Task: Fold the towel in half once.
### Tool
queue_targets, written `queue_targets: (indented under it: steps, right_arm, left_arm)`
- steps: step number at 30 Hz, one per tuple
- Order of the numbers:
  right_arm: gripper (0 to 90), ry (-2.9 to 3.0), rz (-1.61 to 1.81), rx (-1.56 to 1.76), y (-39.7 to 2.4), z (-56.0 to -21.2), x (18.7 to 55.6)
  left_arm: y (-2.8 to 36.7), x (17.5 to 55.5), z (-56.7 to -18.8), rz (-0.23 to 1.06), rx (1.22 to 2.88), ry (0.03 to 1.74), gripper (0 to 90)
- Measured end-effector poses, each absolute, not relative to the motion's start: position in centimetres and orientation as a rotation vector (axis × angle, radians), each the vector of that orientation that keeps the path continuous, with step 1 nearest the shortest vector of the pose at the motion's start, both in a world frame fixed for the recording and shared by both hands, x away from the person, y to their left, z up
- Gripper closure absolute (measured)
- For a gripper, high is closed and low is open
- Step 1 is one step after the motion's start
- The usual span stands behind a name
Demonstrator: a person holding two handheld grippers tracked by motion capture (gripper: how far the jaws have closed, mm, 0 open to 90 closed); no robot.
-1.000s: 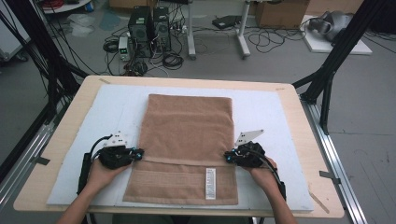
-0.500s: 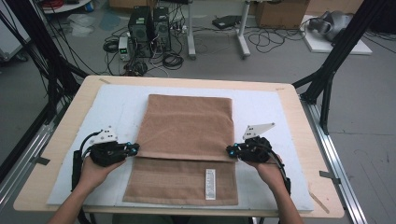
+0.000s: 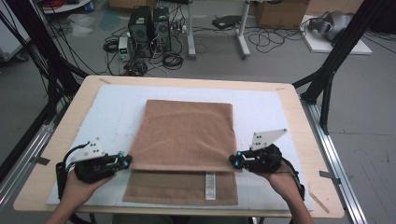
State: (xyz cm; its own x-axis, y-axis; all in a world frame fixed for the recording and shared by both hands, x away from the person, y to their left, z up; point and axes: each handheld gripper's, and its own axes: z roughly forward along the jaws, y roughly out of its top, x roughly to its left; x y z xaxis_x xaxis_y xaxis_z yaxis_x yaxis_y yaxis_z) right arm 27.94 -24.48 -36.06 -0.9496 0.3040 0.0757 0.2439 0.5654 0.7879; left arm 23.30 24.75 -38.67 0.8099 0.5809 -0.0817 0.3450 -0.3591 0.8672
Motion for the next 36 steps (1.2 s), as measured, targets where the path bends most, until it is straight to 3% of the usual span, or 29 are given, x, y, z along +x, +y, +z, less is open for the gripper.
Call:
queue_targets:
  steps: [2, 4, 5, 12, 21, 28, 32, 36]
  right_arm:
    - [81.6, 2.788, 1.388, 0.381, -24.7, -36.0, 26.6]
    - [69.6, 2.789, 1.361, 0.38, -24.9, -36.2, 26.1]
    - [68.2, 2.797, 1.373, 0.416, -25.0, -36.5, 26.3]
    - [62.4, 2.78, 1.367, 0.528, -24.8, -38.1, 29.0]
    - [60.9, 2.837, 1.256, 0.538, -23.0, -41.6, 29.1]
    - [73.7, 2.913, 1.183, 0.451, -21.7, -43.7, 27.7]
    - [79.0, 2.922, 1.195, 0.457, -21.8, -43.8, 27.5]
    - [71.8, 2.922, 1.22, 0.493, -21.9, -43.7, 27.6]
  left_arm:
    - [25.0, 21.5, -39.2, 0.242, 1.988, 0.658, 82.4]
    - [25.0, 20.9, -39.7, 0.258, 2.01, 0.672, 69.6]
    - [24.9, 21.1, -39.9, 0.26, 2.018, 0.682, 66.0]
    - [24.0, 23.8, -40.5, 0.272, 2.003, 0.672, 63.1]
    - [22.7, 24.9, -43.4, 0.275, 2.129, 0.68, 62.9]
    - [22.8, 24.0, -44.6, 0.265, 2.148, 0.674, 87.5]
    - [22.9, 23.6, -44.7, 0.266, 2.135, 0.68, 88.5]
    - [23.0, 24.0, -44.4, 0.231, 2.108, 0.702, 81.3]
